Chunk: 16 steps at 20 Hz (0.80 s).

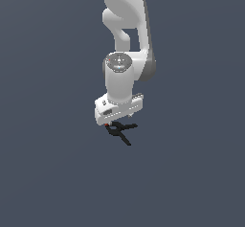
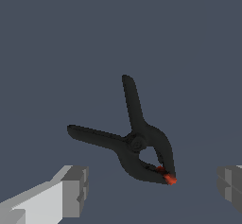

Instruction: Pick up the object and move it to a goal position.

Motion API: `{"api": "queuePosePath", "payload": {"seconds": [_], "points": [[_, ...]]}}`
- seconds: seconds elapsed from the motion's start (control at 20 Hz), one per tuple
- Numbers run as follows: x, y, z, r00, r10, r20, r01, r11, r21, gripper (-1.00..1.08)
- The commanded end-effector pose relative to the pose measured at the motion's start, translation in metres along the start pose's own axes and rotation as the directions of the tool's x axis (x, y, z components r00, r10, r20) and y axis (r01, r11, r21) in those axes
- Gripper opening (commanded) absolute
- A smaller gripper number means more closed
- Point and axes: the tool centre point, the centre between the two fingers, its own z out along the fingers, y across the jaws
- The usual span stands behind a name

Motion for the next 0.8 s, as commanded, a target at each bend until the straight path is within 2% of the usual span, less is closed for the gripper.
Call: {"api": "queuePosePath", "payload": {"seconds": [0.0,0.35,0.55,0.75], "points": [[-0.001,0.000,0.006,0.997,-0.071,0.002,0.071,0.997,0.000,1.00],[-0.003,0.001,0.023,0.965,-0.263,0.007,0.263,0.965,0.005,1.00],[-0.005,0.001,0.033,0.929,-0.369,0.008,0.369,0.929,0.008,1.00],[-0.006,0.001,0.042,0.883,-0.470,0.007,0.470,0.883,0.012,1.00]]}}
